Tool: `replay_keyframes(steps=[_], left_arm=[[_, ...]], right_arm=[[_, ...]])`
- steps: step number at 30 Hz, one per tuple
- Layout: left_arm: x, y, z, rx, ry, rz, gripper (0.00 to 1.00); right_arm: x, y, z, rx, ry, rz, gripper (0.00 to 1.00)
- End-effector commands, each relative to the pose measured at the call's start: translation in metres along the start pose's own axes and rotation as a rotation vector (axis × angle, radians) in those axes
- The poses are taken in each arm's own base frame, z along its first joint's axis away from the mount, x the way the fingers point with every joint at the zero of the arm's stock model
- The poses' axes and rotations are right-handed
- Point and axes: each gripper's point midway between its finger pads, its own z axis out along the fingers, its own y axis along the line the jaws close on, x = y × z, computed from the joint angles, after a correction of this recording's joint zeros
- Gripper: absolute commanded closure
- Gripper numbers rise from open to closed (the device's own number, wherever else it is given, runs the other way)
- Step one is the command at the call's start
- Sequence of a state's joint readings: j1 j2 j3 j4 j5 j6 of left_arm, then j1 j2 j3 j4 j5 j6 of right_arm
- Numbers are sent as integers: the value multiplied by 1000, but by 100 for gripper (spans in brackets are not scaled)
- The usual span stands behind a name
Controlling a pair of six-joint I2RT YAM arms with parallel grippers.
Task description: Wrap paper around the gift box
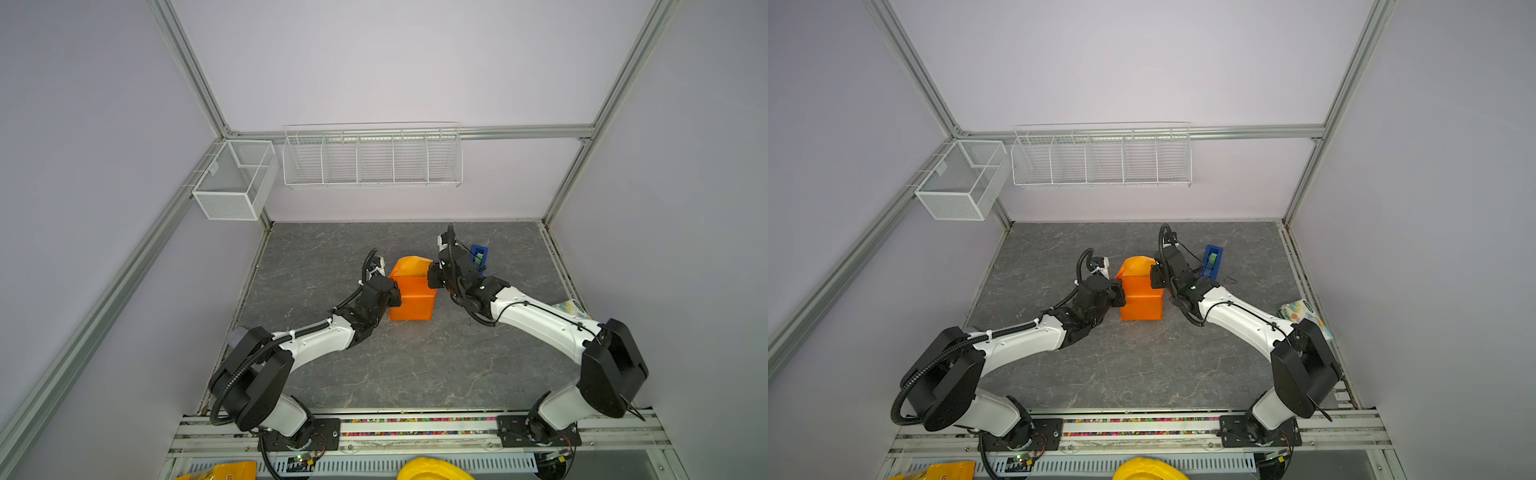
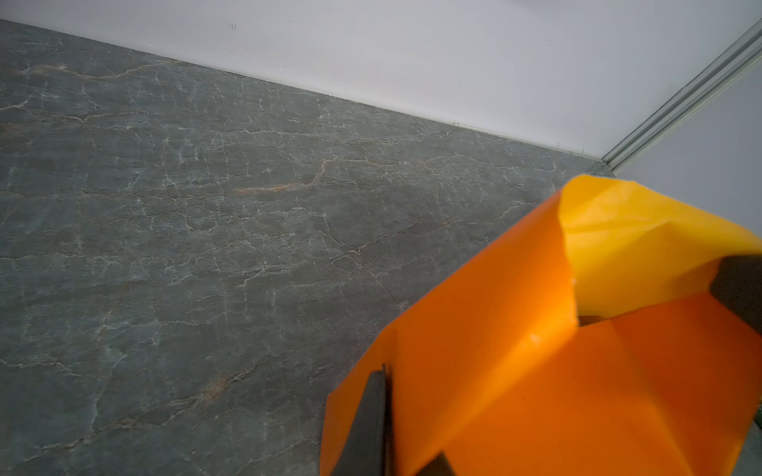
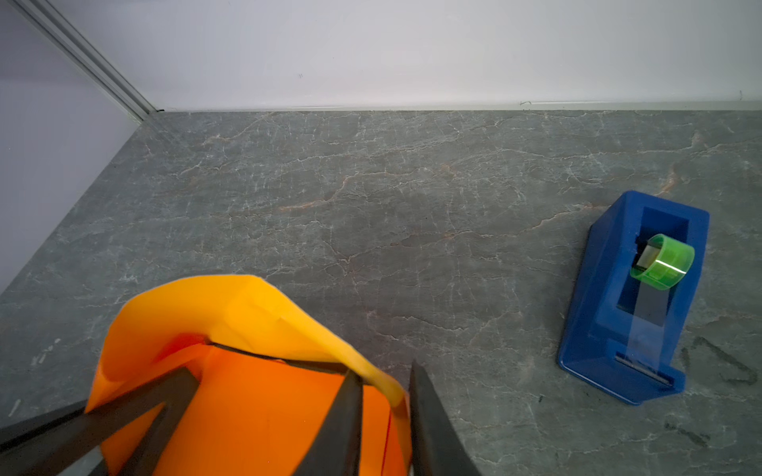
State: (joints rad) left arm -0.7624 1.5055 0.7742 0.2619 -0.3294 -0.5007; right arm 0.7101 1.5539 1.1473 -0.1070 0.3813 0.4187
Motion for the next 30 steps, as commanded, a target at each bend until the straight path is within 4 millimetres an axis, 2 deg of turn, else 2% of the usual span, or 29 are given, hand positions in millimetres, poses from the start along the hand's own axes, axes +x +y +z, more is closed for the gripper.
replay_keyframes(steps=[1, 5, 10, 16, 18, 22, 26, 30], left_arm=[[30, 8, 2, -32, 100, 23, 91], [30, 9, 2, -34, 98, 23, 91], [30, 10, 2, -39, 98, 26, 91], [29, 9, 2, -35, 98, 34, 91], [29, 7, 2, -27, 97, 37, 91], [29, -3, 5, 25, 100, 59, 91], [29, -11, 10, 58, 103, 130, 91], [25, -10, 10, 48, 99, 176, 92]], right_arm=[[-24, 1, -10, 1, -55, -6, 83], [-32, -1, -11, 7, -69, -13, 83], [-45, -5, -16, -14, -52, -22, 74], [-51, 2, -33, -264, 52, -37, 55], [-48, 1, -36, -356, 118, -23, 47], [-38, -2, -37, -522, 284, 7, 40], [-25, -7, -32, -554, 392, -28, 39], [-18, -8, -29, -588, 436, -43, 39]])
